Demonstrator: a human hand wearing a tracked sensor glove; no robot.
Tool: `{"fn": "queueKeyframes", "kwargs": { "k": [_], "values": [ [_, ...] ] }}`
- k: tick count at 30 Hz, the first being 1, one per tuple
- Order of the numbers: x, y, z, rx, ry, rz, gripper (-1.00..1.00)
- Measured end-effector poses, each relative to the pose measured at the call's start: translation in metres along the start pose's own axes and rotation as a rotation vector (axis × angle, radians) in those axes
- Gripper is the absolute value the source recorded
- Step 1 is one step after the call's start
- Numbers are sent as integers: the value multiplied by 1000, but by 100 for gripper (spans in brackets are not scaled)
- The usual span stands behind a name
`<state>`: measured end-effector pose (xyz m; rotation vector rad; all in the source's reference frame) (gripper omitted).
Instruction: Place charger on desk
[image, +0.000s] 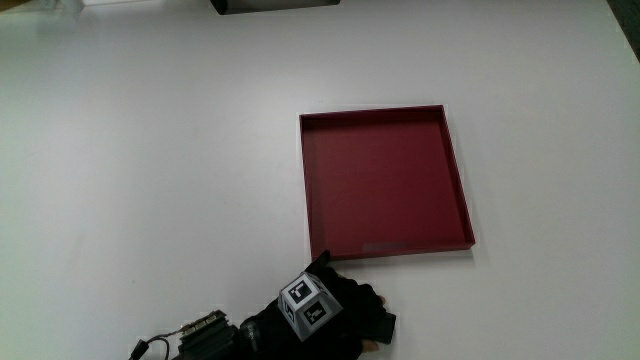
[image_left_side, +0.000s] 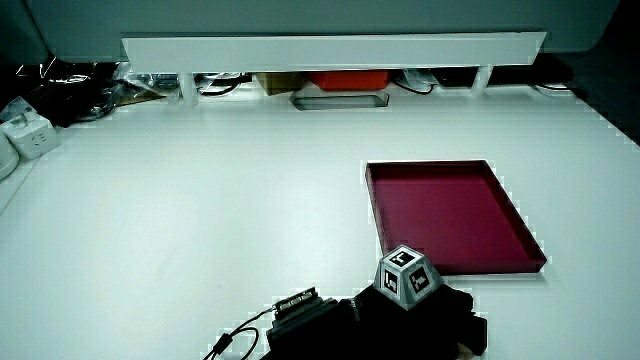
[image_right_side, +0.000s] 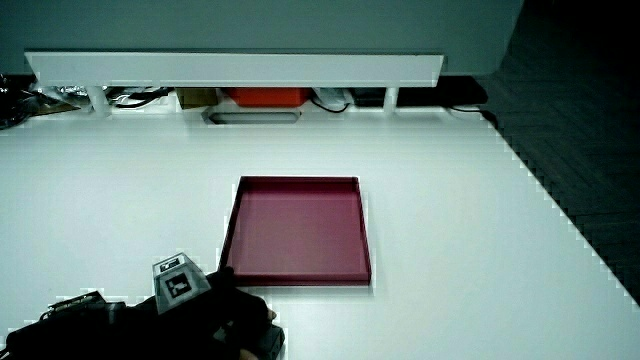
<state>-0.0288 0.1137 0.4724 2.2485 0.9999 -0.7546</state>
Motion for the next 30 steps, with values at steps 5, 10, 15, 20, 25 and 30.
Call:
{"fn": "queueKeyframes", "kwargs": {
  "k": [5,10,15,20,25,30],
  "values": [
    [-1,-1,-1,9,-1,-2,-8],
    [0,-1,0,11,0,-1,-27],
    [-4,-4,-3,39,-22,-12,-46],
    [-4,-6,-4,25,-34,-7,-65],
    [-4,-10,11,15,-25,-79,-85],
    [-10,-19,49,37,19,-90,-100]
  ]
}}
